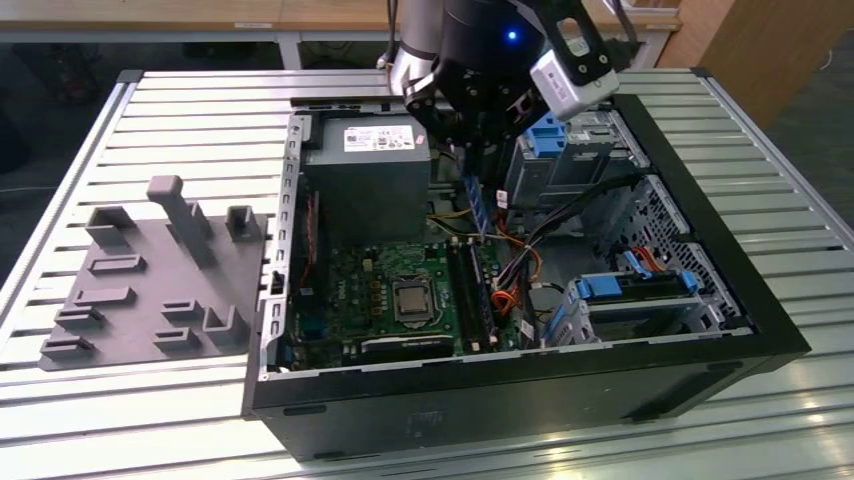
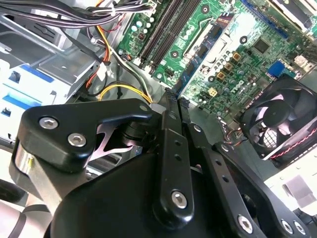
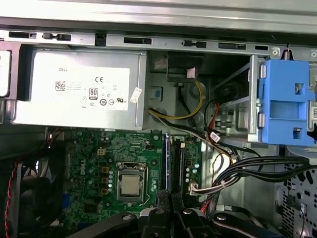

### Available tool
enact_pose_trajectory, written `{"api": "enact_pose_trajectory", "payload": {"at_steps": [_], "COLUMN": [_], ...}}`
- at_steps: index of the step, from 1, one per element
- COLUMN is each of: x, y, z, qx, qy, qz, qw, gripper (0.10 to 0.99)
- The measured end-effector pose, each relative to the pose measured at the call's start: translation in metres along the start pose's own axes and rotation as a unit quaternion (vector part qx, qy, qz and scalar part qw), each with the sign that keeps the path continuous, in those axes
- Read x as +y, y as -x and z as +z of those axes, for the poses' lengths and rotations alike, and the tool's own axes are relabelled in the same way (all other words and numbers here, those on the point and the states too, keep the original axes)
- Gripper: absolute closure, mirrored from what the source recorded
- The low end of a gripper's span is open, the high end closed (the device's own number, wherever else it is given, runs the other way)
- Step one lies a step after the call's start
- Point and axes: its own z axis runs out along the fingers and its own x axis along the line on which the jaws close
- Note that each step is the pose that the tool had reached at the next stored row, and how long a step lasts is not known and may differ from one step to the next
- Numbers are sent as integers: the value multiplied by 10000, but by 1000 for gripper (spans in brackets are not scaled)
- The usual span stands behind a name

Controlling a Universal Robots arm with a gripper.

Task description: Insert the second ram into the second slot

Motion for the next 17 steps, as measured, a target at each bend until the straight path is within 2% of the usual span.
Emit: {"api": "enact_pose_trajectory", "payload": {"at_steps": [8, 17], "x": [-11, -43], "y": [-1, -2], "z": [60, 90], "qx": [0, 0], "qy": [0, -1], "qz": [0, 0], "qw": [10000, 10000], "gripper": [953, 953]}}
